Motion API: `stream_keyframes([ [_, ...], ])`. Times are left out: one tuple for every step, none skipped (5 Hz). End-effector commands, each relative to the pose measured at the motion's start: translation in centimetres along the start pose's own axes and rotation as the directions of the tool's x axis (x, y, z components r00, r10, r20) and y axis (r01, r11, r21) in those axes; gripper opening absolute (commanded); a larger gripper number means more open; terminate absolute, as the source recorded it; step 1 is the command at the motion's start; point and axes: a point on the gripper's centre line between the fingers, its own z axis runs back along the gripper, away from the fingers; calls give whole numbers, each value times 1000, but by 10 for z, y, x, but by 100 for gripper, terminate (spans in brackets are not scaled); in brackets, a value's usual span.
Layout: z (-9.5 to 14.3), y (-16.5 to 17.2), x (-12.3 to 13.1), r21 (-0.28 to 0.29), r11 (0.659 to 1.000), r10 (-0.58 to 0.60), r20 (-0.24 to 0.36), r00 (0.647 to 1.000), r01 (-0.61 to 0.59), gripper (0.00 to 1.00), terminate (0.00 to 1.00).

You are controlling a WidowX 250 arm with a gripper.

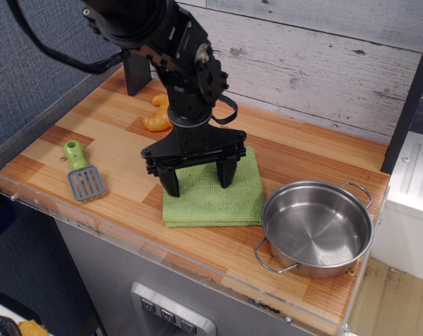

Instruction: Move the green cloth behind the metal pot.

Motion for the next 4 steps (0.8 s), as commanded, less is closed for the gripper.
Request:
stream_keyframes([
  [5, -6, 14, -15, 1000, 17, -1, 1000, -17, 100, 0],
  [3, -9, 20, -22, 999, 41, -39, 998, -42, 100, 0],
  [2, -15, 26, -20, 999, 38, -34, 999, -39, 100, 0],
  [2, -20, 30, -20, 999, 33, -34, 999, -34, 100, 0],
])
